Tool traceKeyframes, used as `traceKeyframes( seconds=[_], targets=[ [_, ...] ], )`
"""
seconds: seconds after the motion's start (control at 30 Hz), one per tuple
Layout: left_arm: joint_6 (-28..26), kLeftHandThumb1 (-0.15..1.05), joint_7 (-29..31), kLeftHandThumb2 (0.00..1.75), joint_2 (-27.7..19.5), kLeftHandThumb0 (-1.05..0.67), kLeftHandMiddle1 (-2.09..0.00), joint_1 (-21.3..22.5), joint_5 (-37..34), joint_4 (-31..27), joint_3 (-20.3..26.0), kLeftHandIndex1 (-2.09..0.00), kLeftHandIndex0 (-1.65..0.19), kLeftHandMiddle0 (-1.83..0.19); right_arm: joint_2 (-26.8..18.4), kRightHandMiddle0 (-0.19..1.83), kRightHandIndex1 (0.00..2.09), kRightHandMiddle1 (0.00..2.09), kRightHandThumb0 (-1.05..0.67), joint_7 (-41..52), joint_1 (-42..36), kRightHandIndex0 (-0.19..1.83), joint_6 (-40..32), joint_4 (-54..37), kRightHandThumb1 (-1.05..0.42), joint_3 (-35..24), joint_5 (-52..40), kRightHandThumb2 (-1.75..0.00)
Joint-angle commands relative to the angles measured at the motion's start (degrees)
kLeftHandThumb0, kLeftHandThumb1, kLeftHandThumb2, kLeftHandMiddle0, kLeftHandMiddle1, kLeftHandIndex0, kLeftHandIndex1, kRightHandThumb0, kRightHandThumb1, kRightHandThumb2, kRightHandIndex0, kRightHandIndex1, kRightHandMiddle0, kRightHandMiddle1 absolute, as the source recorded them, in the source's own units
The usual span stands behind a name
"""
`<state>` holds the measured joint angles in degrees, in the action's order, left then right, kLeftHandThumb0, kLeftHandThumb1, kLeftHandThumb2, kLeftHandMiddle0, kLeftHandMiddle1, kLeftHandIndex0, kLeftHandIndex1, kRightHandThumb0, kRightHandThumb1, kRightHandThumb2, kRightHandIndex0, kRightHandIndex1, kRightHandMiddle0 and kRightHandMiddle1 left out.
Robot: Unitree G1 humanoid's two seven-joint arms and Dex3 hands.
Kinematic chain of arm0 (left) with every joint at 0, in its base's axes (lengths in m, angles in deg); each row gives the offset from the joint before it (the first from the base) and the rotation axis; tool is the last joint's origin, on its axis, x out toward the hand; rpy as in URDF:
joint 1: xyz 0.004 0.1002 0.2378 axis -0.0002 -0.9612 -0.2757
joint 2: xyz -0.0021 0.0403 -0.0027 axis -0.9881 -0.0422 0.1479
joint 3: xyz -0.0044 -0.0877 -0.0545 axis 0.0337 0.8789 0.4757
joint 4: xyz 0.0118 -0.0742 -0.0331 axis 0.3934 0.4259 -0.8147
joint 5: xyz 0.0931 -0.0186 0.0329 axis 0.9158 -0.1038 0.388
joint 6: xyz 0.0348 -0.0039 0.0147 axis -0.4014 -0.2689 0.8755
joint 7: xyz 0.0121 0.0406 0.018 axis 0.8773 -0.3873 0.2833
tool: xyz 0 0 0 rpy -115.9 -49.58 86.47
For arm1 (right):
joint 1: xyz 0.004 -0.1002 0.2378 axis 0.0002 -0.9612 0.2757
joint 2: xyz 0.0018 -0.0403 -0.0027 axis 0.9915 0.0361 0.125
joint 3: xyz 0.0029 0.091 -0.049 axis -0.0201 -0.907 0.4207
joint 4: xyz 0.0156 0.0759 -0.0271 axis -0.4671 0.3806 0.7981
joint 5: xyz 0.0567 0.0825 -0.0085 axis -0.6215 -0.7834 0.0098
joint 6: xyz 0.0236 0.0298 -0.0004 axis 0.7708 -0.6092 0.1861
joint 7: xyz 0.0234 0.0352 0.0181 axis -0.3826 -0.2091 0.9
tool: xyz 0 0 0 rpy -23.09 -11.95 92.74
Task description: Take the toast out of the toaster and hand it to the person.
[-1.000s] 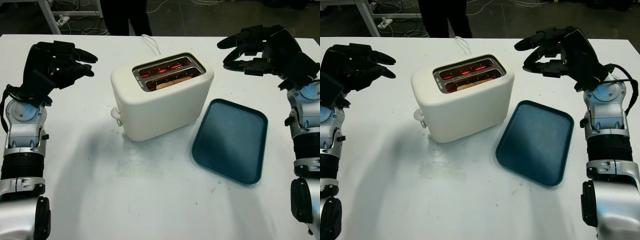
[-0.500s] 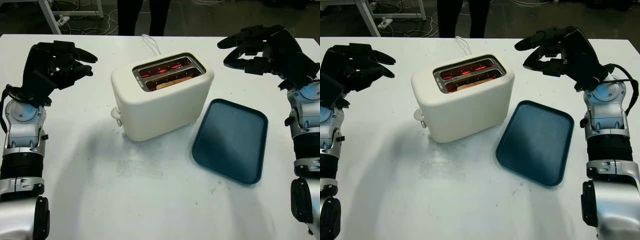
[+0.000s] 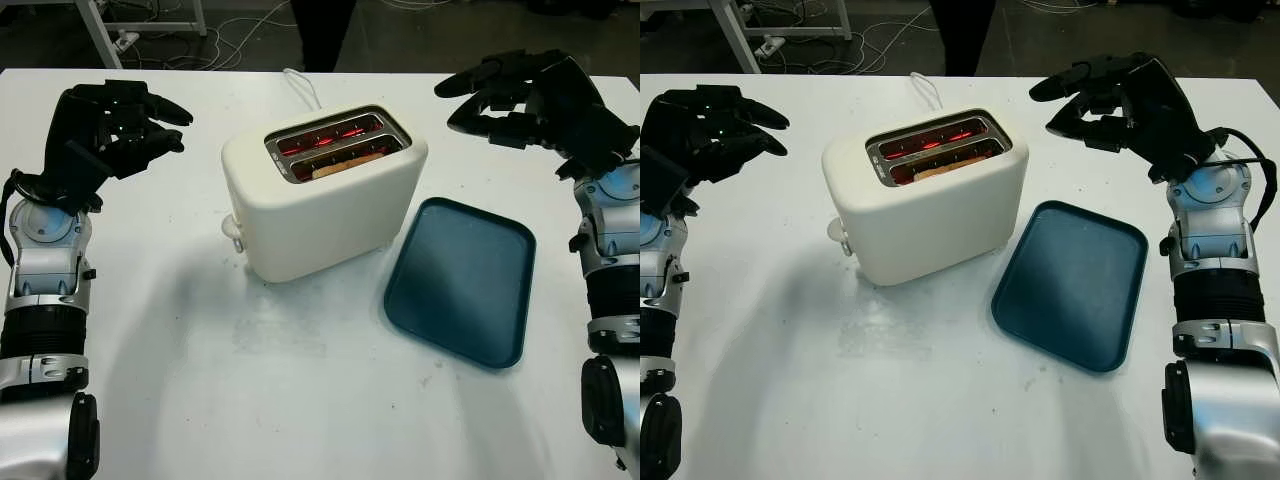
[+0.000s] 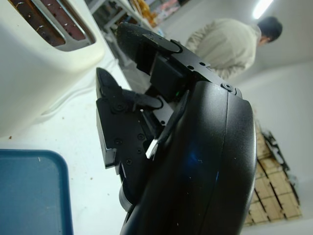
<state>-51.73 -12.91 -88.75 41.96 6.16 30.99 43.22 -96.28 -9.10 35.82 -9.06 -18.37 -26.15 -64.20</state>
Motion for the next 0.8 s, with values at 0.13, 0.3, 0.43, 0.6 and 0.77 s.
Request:
traceKeyframes(
  seconds=[0.13,0.3,0.43,0.6,0.77],
  targets=[
    [-1.1,0.92,-0.7,0.11,0.4,-1.05,-0.84,0.0,-0.3,-0.9,0.2,-0.59,-1.08,-1.08,0.2,0.93,0.87,0.26,-0.15,-0.6,0.0,0.81,-0.7,-1.0,-0.92,0.1,-0.2,-0.16],
    [-0.6,0.92,-1.4,0.15,0.1,-1.05,-0.83,-0.2,0.8,-0.8,-0.1,-0.61,-1.06,-1.08,0.4,0.91,0.86,0.25,-0.17,-0.3,0.0,0.79,-1.0,-0.6,-0.92,0.1,-0.5,-0.15],
    [-1.6,0.92,-1.2,0.14,0.3,-1.05,-0.84,-0.3,0.0,-1.4,0.0,-0.63,-1.05,-1.07,0.3,0.92,0.85,0.25,-0.20,-0.8,-0.1,0.78,-1.4,-1.1,-0.92,0.2,0.0,-0.13],
    [-1.6,0.92,-0.7,0.13,0.2,-1.05,-0.83,-0.2,-0.3,-1.0,0.0,-0.64,-1.04,-1.08,0.5,0.93,0.85,0.25,-0.22,-0.6,0.1,0.79,-1.0,-0.4,-0.92,0.3,-0.1,-0.11],
    [-2.1,0.92,-0.3,0.13,0.2,-1.05,-0.82,-0.1,-0.7,-1.2,0.0,-0.64,-1.04,-1.09,0.4,0.95,0.85,0.26,-0.24,-0.6,0.5,0.81,-0.3,0.7,-0.92,0.5,0.2,-0.09]
  ],
)
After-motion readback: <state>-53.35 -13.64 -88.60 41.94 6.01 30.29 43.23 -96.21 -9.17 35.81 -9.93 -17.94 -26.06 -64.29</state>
